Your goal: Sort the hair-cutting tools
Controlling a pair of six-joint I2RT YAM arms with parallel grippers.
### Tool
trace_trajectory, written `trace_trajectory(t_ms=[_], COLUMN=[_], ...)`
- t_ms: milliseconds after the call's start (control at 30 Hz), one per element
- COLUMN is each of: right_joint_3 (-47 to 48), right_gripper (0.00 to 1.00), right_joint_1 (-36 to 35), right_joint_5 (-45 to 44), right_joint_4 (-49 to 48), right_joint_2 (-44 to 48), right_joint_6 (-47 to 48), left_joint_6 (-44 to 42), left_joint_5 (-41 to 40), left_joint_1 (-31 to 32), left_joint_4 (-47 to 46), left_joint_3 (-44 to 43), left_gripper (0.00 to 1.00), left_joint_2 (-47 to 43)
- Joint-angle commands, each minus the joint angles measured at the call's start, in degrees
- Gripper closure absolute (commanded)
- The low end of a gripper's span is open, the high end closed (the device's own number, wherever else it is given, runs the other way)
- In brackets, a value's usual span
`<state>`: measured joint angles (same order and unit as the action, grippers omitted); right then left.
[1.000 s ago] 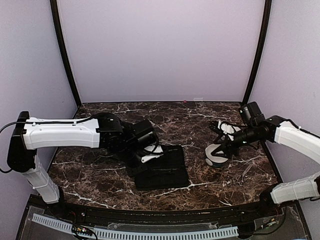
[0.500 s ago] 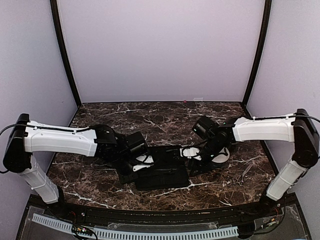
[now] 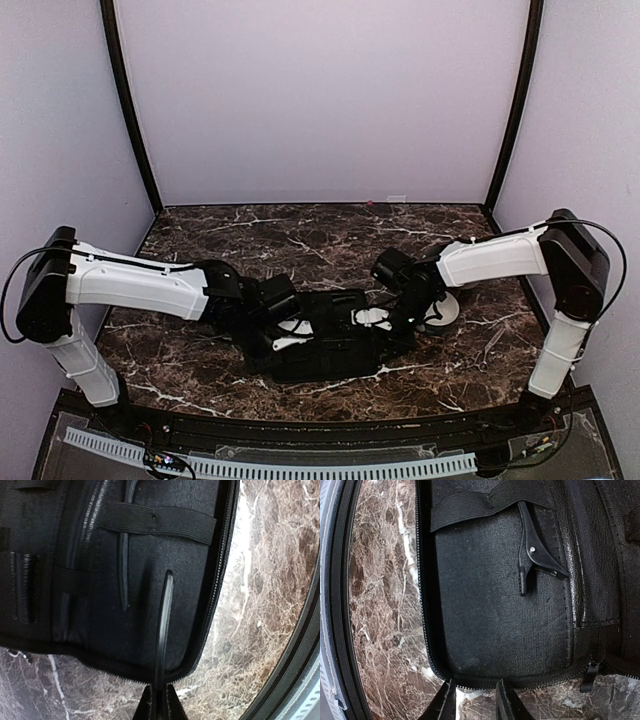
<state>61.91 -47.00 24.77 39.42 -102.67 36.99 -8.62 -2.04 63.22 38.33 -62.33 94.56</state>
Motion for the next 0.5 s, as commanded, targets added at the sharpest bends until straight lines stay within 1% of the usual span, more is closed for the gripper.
trace_trajectory(t_ms=[0, 467], right_joint_3=[-0.37, -0.17], right_gripper=[0.72, 0.73], right_joint_1=[-0.33, -0.28], right_joint_5=[1.95, 1.13], right_joint_4=[-1.01, -0.65], right_joint_2=[-1.01, -1.56], right_joint_6=[-0.84, -0.83], left_joint_6=[-1.76, -1.57], left_joint_5=[2.03, 5.69], left_joint_1=[-0.22, -0.14], left_joint_4=[-0.75, -3.92], left_joint_3=[-0.93, -2.50], left_gripper=[1.00, 1.00], left_joint_2=[1.78, 7.11])
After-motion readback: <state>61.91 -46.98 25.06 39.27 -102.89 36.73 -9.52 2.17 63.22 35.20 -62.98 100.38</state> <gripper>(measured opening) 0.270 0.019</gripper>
